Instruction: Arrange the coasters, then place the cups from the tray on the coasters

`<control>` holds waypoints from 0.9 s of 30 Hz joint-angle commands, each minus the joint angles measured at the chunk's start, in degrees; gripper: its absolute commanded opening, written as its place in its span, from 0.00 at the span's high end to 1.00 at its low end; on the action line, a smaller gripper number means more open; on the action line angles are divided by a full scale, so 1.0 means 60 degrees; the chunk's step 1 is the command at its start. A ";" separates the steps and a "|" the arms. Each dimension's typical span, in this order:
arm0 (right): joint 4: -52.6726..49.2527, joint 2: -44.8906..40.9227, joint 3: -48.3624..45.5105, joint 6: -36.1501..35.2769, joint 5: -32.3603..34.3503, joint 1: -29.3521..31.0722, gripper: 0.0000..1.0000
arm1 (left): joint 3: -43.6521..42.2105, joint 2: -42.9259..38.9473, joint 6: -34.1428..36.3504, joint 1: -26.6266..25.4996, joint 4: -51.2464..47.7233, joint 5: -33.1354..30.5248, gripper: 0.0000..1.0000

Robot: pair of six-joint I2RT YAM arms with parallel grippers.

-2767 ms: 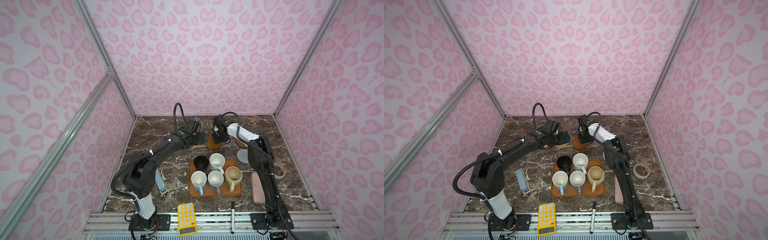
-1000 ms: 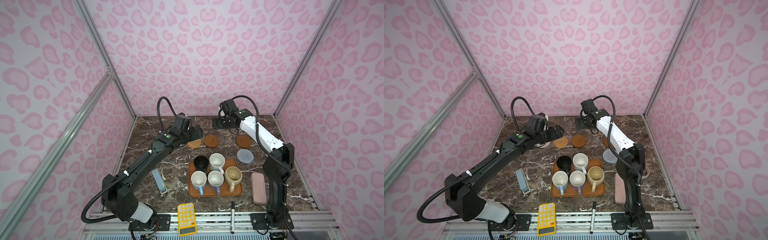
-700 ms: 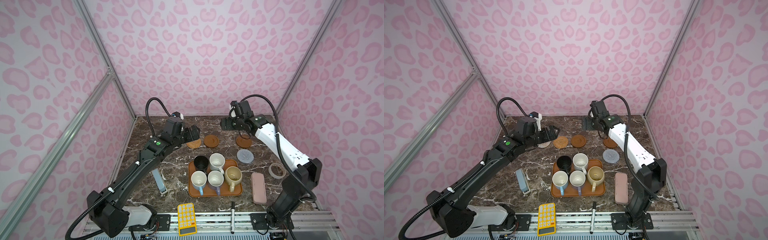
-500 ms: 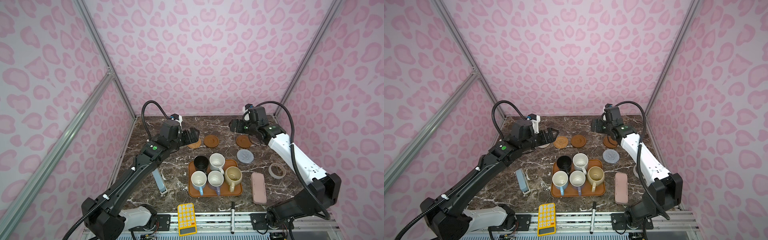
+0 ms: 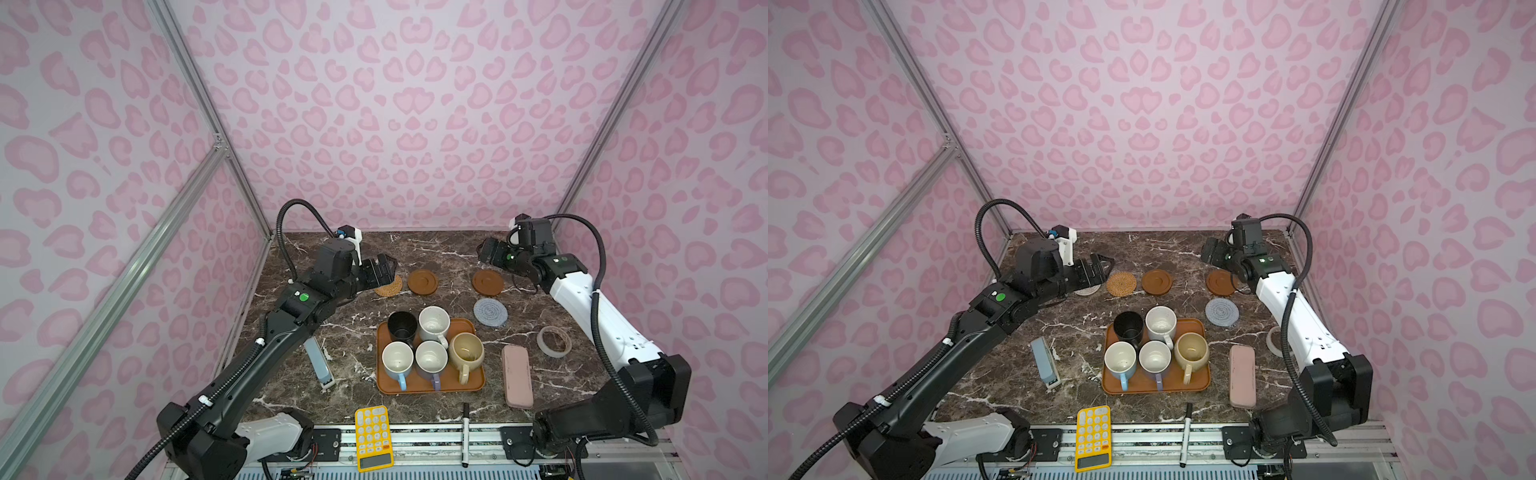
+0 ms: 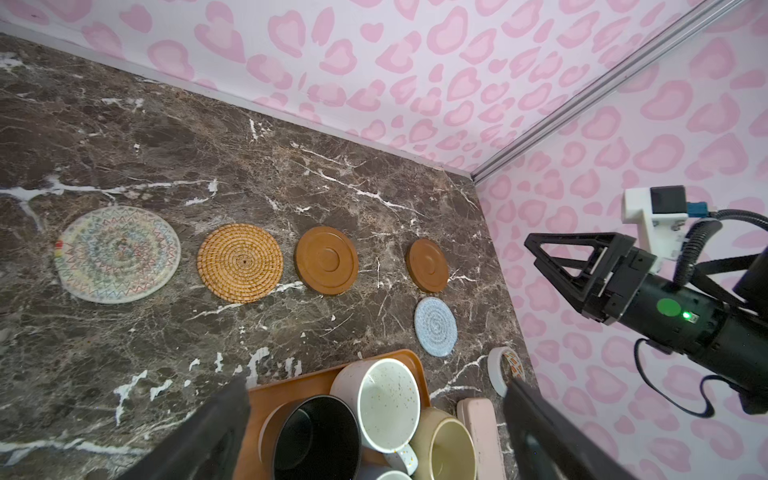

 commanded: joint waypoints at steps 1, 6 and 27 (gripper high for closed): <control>0.1079 -0.0534 -0.0966 0.0551 -0.0426 -0.0389 0.01 | 0.0011 0.0072 0.0367 0.0025 0.0308 0.0523 0.03; 0.1408 -0.1014 -0.1768 0.0542 0.0002 -0.0739 0.01 | 0.0387 0.0553 0.0666 0.0009 0.0094 0.0727 0.03; -0.1273 0.3528 0.1058 -0.2403 -0.0274 -0.0805 0.33 | 0.3604 0.4621 -0.0612 -0.0652 0.0730 0.1718 0.03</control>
